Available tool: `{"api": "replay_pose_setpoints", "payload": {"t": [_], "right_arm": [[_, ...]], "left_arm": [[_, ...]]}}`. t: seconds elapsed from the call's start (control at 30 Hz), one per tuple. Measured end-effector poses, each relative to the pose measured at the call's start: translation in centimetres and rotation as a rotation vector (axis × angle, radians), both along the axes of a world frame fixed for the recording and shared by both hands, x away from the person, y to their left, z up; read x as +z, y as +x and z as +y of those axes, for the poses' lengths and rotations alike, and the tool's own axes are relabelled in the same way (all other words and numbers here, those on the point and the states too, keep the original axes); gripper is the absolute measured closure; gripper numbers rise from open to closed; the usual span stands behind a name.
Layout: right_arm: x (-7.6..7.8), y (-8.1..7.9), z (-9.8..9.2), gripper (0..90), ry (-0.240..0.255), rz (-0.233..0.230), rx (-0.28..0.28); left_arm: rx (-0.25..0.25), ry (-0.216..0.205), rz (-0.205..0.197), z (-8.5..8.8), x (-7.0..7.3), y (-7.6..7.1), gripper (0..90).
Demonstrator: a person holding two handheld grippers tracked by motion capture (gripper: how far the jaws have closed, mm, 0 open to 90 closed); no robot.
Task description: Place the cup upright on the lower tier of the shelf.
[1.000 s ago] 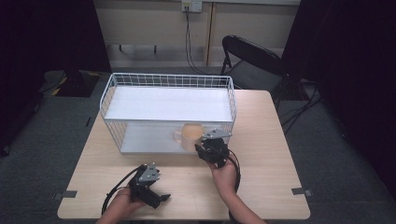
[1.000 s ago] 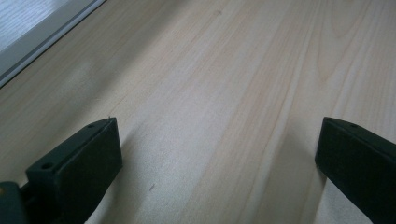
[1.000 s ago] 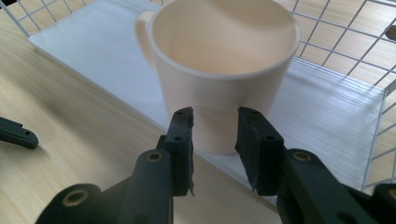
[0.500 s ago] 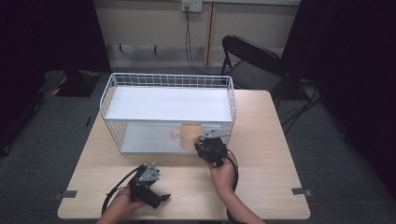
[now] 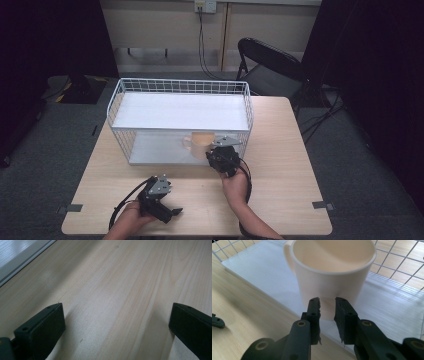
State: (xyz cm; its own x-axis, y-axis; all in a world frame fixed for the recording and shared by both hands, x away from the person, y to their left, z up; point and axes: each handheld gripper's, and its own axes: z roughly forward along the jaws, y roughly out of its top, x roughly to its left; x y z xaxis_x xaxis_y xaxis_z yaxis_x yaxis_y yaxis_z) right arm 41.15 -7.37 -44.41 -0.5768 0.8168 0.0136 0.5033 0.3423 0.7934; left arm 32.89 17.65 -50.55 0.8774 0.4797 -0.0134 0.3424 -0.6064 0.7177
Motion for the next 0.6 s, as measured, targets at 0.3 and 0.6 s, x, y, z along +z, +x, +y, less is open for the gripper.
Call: {"api": "replay_pose_setpoints", "payload": {"t": [0.3, 0.6], "right_arm": [[0.0, -0.1, -0.6, 59.4, 0.022, 0.009, 0.012], [0.5, -0.6, -1.4, 39.1, 0.050, 0.023, 0.045]], "left_arm": [[-0.001, 0.000, 0.001, 0.0, 0.0, 0.0, 0.1], [0.000, 0.000, 0.000, 0.0, 0.0, 0.0, 0.1]]}}
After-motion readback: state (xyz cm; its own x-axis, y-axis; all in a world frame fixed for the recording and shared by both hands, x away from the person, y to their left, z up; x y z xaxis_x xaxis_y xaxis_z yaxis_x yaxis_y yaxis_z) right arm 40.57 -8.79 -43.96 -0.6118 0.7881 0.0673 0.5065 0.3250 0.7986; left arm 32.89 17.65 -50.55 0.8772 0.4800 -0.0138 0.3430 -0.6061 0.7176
